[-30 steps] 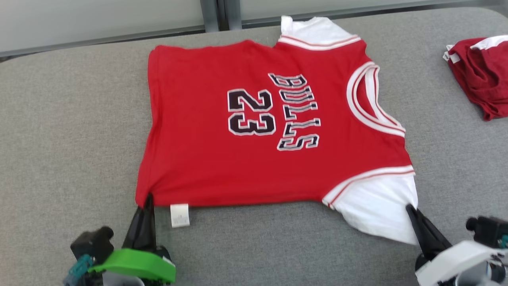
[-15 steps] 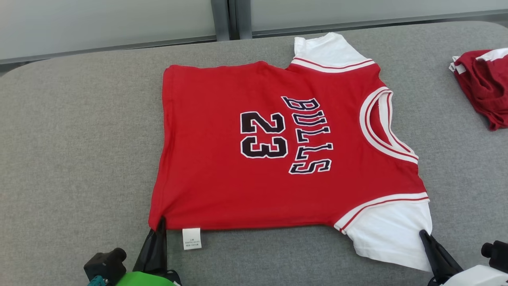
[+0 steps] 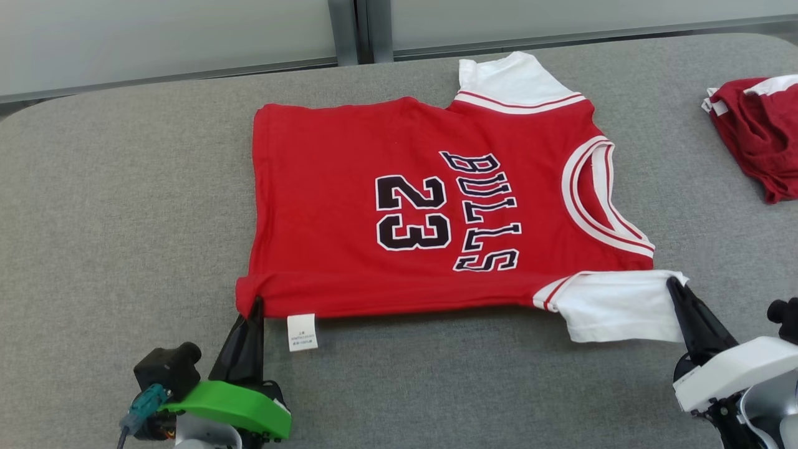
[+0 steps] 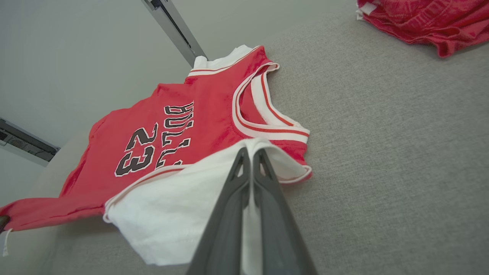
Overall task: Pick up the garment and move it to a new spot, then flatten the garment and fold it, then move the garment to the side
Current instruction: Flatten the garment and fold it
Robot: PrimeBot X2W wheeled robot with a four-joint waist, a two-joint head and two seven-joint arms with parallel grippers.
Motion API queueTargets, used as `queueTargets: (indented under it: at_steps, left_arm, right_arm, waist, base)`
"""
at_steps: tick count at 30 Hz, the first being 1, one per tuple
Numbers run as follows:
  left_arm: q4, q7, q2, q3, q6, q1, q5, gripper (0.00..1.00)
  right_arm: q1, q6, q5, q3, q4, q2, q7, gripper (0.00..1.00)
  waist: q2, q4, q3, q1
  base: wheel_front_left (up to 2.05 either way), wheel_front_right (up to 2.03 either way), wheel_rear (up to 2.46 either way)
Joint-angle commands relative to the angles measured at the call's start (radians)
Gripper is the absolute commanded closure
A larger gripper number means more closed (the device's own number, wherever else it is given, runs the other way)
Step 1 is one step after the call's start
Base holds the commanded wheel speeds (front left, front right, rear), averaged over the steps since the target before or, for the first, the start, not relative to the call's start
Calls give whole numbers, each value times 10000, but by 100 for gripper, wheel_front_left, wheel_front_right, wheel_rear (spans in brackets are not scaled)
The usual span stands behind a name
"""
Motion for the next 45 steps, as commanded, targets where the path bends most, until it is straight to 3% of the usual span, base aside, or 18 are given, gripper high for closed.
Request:
queueTargets:
  at_steps: [1,12,20,21,22,32,41,45]
  left_arm:
    - [71,101,101,-20,-67,-289,12,100]
    - [884,888,246,-446,-275,-2066,326,100]
    - [2044,1094,98,-587,-390,-3550,352,100]
    - [2219,983,84,-560,-380,-3690,374,56]
    - [2435,846,122,-626,-374,-3827,527,0]
    - [3760,-75,-98,-709,-518,-3957,625,0]
    - [4826,-249,17,-1072,-510,-3914,1072,0]
    - [5401,-278,159,-1155,-291,-4252,1367,0]
  right_arm:
    - [-297,1,-66,-35,95,-134,54,100]
    - [-2812,1,-220,586,1987,-723,377,100]
    - [-4500,3,-196,1108,3900,-870,-165,100]
    - [-4620,3,-200,1158,4066,-854,-341,56]
    - [-4737,3,-135,1225,4275,-805,-511,0]
    - [-4685,3,-12,2082,5333,-1152,-2151,0]
    - [-3980,3,-211,2715,5668,-1636,-2620,0]
    - [-4143,3,-413,2988,5914,-1607,-2708,0]
  waist:
    - [-1,34,57,1]
    - [-1,107,471,1]
    - [-1,205,677,1]
    - [-1,208,686,1]
    - [-1,198,695,1]
    - [-1,35,504,1]
    - [-1,-181,531,1]
    - [-1,-268,711,1]
  base:
    - [0,0,0]
    - [0,0,0]
    - [0,0,0]
    - [0,0,0]
    - [0,0,0]
    - [0,0,0]
    - [0,0,0]
    - [0,0,0]
